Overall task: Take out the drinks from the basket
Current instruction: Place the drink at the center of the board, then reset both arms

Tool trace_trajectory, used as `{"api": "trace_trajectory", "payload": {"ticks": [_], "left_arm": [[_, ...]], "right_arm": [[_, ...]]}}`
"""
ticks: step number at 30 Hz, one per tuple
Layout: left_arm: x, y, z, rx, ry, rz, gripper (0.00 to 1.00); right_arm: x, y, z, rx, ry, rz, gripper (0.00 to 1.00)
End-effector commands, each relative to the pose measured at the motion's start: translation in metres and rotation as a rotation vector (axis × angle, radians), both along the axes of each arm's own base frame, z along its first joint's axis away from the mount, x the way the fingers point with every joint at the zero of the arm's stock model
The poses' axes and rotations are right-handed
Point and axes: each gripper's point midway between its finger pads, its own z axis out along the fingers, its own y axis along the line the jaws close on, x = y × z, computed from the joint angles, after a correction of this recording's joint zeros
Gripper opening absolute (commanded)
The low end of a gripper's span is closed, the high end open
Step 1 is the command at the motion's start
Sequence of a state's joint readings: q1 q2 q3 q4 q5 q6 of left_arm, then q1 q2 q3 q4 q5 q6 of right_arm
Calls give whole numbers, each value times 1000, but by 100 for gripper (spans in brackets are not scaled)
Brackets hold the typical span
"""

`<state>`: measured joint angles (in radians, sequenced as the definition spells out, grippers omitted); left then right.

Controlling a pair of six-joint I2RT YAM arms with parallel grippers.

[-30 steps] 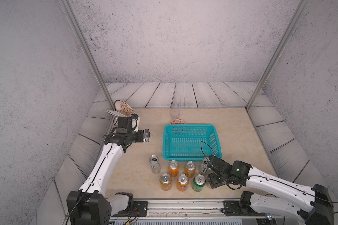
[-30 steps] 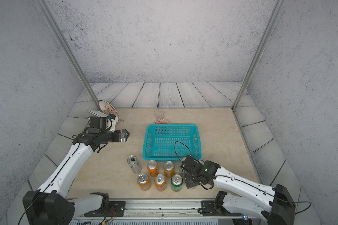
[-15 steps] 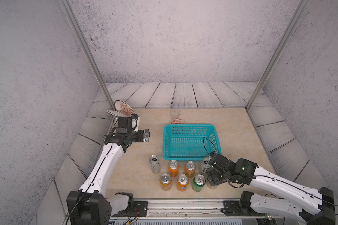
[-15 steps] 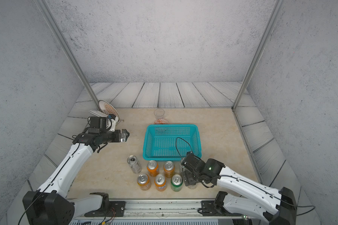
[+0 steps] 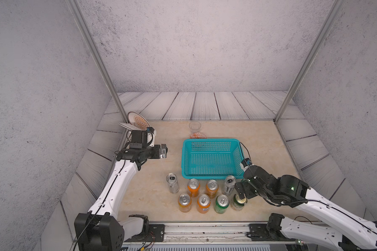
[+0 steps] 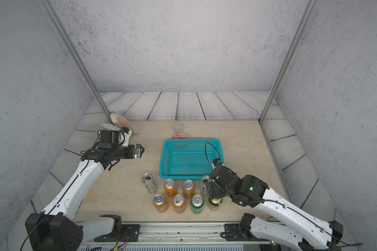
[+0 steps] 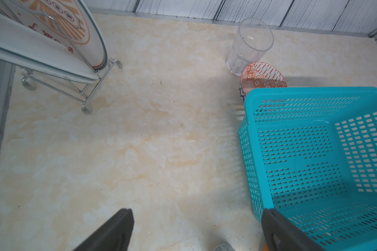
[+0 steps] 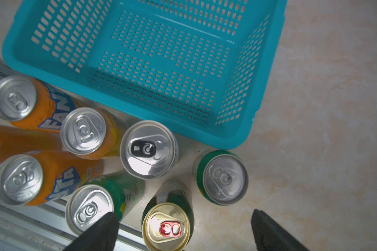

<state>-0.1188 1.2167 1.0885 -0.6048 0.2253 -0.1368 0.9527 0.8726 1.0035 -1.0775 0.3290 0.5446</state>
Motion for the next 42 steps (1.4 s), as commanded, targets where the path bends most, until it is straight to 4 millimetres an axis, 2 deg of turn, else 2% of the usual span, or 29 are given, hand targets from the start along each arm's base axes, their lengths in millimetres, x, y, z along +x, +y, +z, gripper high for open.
{"api": "trace_trajectory", "payload": {"ticks": [1, 5, 9, 14, 19, 23, 27, 33, 36, 42], "left_arm": [[-1, 3, 0, 1, 3, 4, 99], [-1, 4, 0, 2, 1, 6, 99], [-1, 4, 0, 4, 1, 7, 99], [-1, 4, 1, 8, -4, 8, 99], [0, 5, 0, 10, 2, 10, 99], [-1, 5, 0, 11, 0, 9, 99], [-2, 6, 2, 13, -7, 12, 99], [-1, 7, 1, 15, -6, 14, 99], [-1, 6, 0, 14, -3, 14, 99], [0, 7, -1, 15, 4, 15, 99]], "right_arm": [[18, -9, 32, -22, -135, 4, 100], [39, -20, 60, -53, -216, -24, 100], [59, -34, 77, -22, -261, -75, 100], [81, -51, 84, -31, -308, -137, 99], [102, -67, 79, -25, -320, -213, 100], [120, -88, 63, -34, -343, -297, 100], [135, -109, 31, -71, -352, -354, 100], [147, -136, -14, -56, -335, -448, 100], [150, -145, -32, -61, -328, -476, 100], [156, -149, -59, -83, -338, -456, 100]]}}
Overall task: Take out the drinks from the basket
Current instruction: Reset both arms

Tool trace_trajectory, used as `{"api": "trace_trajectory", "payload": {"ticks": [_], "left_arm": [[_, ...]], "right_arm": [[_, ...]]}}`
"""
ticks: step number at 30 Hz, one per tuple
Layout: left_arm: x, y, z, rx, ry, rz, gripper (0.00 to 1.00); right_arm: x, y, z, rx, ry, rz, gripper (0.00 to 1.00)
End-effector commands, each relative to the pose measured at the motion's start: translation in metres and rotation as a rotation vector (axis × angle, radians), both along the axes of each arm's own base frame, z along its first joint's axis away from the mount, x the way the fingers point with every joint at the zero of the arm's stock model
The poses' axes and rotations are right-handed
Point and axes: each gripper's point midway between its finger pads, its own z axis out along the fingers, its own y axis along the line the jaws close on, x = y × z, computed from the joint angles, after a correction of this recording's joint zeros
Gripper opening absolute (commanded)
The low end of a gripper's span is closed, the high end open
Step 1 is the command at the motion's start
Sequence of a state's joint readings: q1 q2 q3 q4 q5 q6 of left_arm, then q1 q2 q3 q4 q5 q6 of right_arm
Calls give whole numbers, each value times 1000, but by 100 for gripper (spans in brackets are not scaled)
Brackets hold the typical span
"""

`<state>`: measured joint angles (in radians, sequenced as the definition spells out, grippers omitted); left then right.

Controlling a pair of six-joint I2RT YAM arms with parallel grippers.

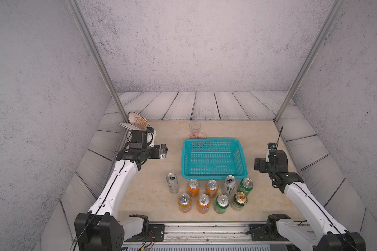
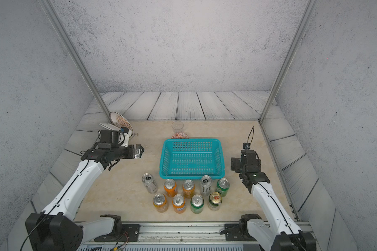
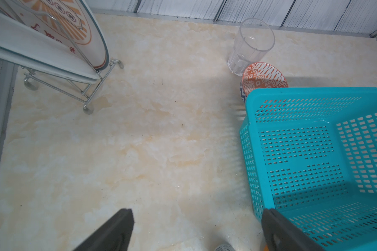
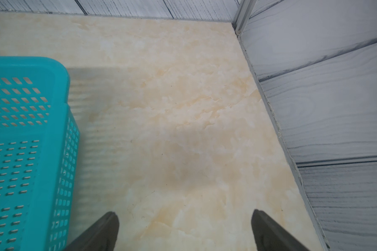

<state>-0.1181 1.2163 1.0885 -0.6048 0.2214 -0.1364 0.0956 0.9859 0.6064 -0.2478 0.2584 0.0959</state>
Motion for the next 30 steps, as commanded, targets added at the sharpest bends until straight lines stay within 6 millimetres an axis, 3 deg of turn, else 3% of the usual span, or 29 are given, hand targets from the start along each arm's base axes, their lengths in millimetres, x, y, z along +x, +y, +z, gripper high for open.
{"api": "trace_trajectory", "payload": {"ticks": [1, 13, 30], "left_arm": [[-1, 5, -2, 13, 7, 10, 99], [1, 4, -5, 8, 18, 8, 99], [1, 7, -7, 21, 22, 15, 99]], "right_arm": [[13, 2, -1, 0, -68, 26, 100], [28, 4, -43, 23, -115, 43, 100], [69, 22, -23, 82, -324, 150, 100]]}}
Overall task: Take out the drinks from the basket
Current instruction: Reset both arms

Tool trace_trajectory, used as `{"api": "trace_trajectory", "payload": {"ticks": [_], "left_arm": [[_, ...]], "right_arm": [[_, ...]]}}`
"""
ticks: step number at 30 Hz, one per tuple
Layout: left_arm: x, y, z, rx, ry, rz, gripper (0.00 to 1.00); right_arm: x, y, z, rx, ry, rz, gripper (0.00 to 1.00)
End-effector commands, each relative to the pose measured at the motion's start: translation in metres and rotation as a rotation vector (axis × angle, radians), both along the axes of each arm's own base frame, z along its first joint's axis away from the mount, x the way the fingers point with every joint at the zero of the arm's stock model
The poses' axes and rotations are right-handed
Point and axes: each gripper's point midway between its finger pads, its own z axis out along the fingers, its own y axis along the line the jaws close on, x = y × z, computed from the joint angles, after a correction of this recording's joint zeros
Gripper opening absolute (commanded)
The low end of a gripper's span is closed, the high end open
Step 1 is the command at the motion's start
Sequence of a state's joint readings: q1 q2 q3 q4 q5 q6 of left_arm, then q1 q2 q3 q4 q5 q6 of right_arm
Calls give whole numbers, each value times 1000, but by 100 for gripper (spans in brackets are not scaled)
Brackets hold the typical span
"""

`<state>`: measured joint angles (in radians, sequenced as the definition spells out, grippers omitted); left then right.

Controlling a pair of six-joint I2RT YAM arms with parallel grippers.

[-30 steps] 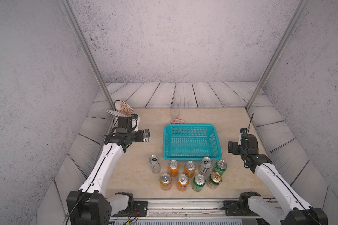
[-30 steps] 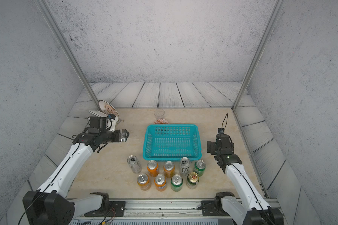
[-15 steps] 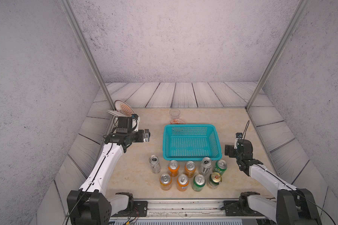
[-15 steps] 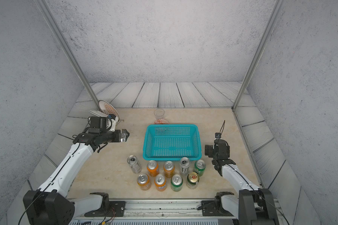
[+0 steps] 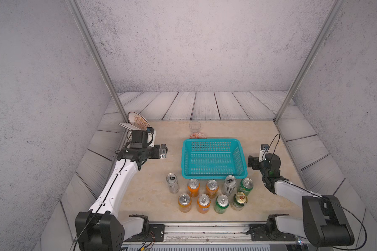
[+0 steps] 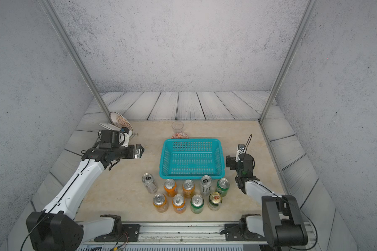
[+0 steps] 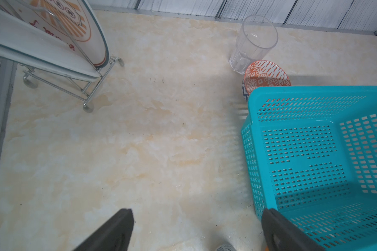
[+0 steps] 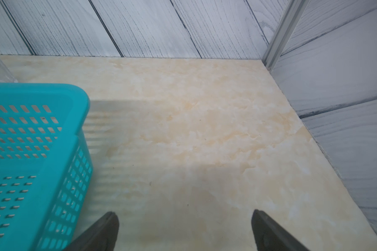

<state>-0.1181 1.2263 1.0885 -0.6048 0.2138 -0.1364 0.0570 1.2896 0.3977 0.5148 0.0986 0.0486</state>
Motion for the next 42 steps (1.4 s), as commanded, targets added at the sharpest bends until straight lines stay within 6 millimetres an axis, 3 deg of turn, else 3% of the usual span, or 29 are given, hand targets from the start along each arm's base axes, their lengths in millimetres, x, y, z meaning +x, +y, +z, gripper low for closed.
{"api": "trace_trajectory", "payload": {"ticks": [1, 8, 11, 16, 26, 32, 36, 42], "left_arm": [[0, 6, -4, 16, 12, 10, 99], [1, 7, -7, 24, 17, 13, 99], [2, 7, -7, 23, 15, 13, 99], [6, 10, -10, 32, 0, 33, 99], [11, 57, -6, 150, -197, 279, 99], [1, 89, -35, 176, -338, 480, 99], [1, 94, -61, 215, -339, 485, 99], [10, 93, -71, 269, -313, 439, 99]], "right_arm": [[14, 3, 13, 14, -92, 32, 100], [22, -8, -10, 39, -117, 11, 100], [27, -10, -11, 53, -162, 15, 99], [34, -13, -19, 61, -33, 0, 100], [35, -14, -16, 61, -84, 0, 100], [35, -14, -17, 61, -90, 0, 100], [35, -13, -16, 60, -90, 1, 99], [35, -14, -16, 61, -90, 0, 100]]}}
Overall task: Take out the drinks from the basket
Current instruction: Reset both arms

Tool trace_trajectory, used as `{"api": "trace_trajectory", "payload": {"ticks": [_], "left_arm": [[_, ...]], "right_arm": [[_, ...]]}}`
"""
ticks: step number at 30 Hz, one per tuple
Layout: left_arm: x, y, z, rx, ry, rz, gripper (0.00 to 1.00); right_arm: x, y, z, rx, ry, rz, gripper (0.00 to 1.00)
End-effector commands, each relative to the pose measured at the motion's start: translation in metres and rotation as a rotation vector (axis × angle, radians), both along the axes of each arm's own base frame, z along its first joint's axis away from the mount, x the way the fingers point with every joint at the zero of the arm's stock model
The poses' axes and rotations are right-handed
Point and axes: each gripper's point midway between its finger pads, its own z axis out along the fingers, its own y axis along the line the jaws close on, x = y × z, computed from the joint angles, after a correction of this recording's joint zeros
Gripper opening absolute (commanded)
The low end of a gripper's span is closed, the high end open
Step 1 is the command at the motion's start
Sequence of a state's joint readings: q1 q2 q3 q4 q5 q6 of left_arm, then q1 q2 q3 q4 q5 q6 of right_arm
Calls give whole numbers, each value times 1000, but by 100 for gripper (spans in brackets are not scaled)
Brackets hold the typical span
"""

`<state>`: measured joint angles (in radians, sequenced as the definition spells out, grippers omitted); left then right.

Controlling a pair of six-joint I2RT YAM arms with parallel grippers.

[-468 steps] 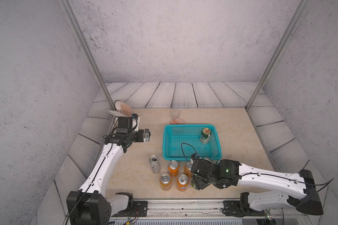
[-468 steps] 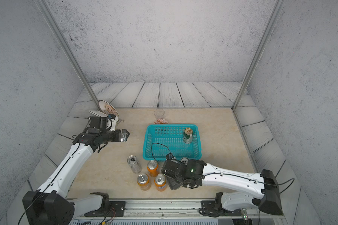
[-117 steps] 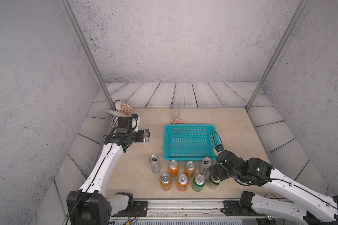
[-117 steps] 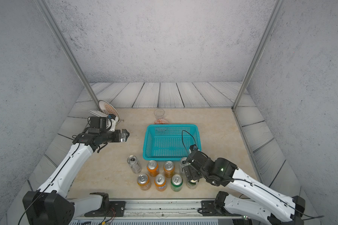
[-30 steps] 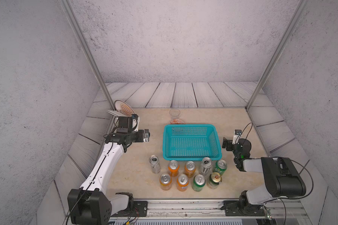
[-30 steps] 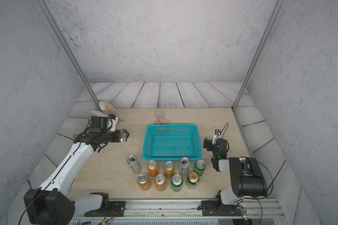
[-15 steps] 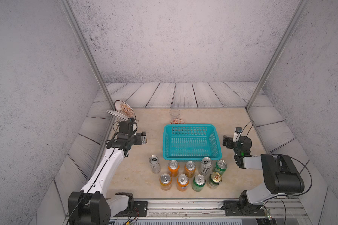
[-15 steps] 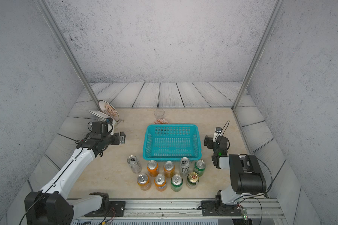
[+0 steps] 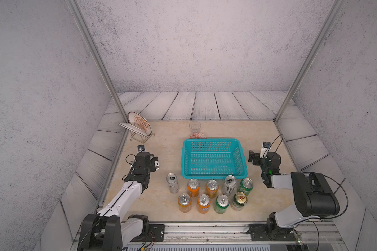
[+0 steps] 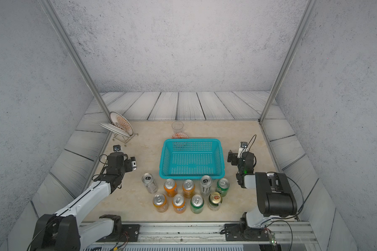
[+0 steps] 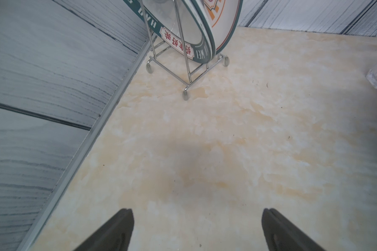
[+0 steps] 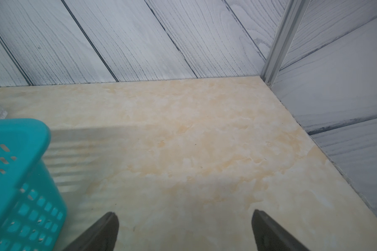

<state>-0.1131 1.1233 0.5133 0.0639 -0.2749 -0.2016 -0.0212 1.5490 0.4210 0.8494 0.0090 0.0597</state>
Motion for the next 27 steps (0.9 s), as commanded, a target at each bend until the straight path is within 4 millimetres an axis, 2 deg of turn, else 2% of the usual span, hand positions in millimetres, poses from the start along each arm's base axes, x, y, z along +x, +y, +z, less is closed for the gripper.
{"api": "trace_trajectory", "payload": {"ticks": [1, 6, 8, 20, 27], "left_arm": [[15, 6, 13, 31, -82, 14, 99], [18, 5, -10, 33, -80, -4, 99], [21, 2, -13, 34, -73, -21, 99], [45, -12, -4, 48, -156, -117, 99], [45, -18, -3, 60, -166, -164, 99]], "right_arm": [[-1, 1, -6, 13, 8, 2, 100], [-1, 0, -6, 13, 8, 2, 100], [-1, 0, -5, 13, 7, 1, 100], [-1, 0, -6, 10, 9, 4, 99], [0, 0, -6, 10, 8, 4, 100]]}}
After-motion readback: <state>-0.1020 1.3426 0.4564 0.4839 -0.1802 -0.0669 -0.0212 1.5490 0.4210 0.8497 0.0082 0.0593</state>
